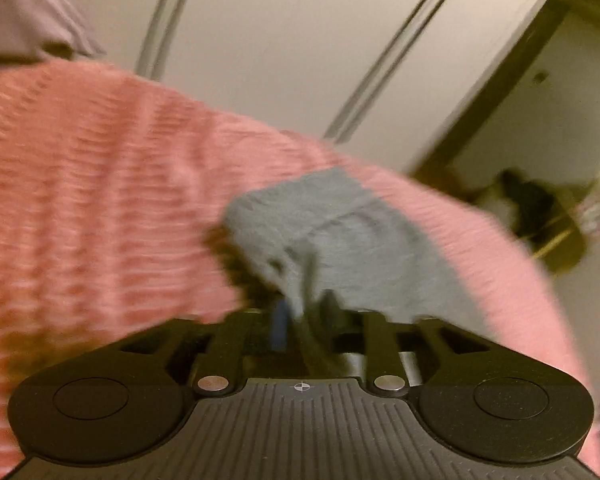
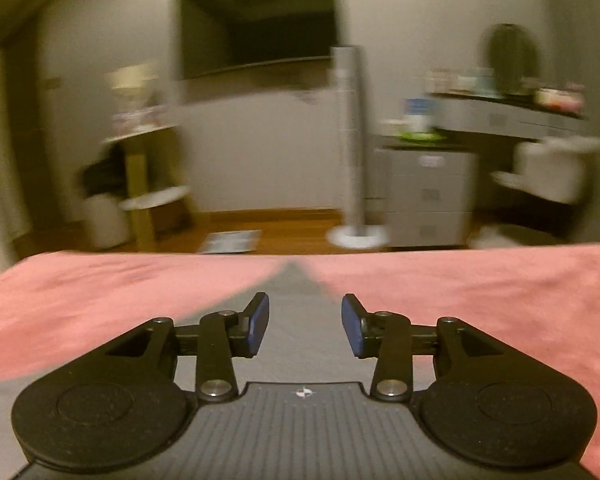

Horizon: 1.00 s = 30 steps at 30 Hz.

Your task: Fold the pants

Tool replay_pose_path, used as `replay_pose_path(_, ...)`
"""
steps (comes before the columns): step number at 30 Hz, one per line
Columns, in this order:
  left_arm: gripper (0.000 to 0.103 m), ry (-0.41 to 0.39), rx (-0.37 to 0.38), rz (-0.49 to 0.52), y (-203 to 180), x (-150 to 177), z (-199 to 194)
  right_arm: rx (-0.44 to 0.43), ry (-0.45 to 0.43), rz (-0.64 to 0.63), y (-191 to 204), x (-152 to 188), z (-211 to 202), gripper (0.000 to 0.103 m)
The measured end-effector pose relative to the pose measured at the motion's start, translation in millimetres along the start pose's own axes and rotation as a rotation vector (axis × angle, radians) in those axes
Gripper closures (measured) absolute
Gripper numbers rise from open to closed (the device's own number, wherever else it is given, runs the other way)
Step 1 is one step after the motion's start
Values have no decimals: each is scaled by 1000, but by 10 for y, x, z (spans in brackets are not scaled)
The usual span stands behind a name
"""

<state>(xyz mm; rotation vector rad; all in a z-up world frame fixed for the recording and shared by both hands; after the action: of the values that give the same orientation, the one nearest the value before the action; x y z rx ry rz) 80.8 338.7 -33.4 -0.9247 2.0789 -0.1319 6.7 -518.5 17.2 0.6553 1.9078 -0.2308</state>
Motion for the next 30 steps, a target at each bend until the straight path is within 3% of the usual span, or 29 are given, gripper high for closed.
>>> replay_pose_path(1,31,-24,-45,9,28,19,-23,-67,16,-23,195,10,0,62)
replay_pose_path(5,23,-144,-24,41,-89,75,-258,-350,109,-148,1166,192,36,62)
replay_pose_path(7,12,-173,19,57,-232,136,-321,-487,181,-221,1747,339,82,62)
replay_pose_path(11,9,-154,11,176,-504,323,-166,-721,281,-402,2985,636,128,62)
replay_pose_path(13,23,-108,-38,219,-511,453,-15,-803,305,-495,3529,765,141,62)
replay_pose_path(14,28,-77,-67,230,-472,524,62,-834,321,-529,3771,830,137,62)
replay_pose_path(16,28,-56,-43,191,-371,644,122,-889,348,-594,4190,950,171,60)
replay_pose_path(19,24,-92,-4,193,-289,693,138,-921,349,-678,4650,1093,202,46)
replay_pose_path(21,23,-126,1,222,-296,746,139,-927,381,-701,4888,1188,285,44)
replay_pose_path(23,21,-152,3,241,-296,803,145,-945,462,-712,5023,1297,363,44)
replay_pose_path(26,9,-156,43,220,-293,797,223,-981,543,-760,5000,1452,392,45)
replay_pose_path(30,4,-177,43,263,-365,867,237,-1019,534,-797,4887,1498,282,56)
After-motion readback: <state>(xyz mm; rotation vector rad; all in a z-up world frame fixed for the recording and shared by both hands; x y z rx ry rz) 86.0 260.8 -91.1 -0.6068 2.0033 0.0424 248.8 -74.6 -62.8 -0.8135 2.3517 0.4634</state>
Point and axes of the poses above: each gripper's, at about its wrist camera, not at the fingertips, and z roughly the way its jaws point, y to its left, x to its underside, the point moved 6 cm from there along z, roughly the way its jaws point, and after that the axes turned 2 degrees about -y, right-handed, at the moved point
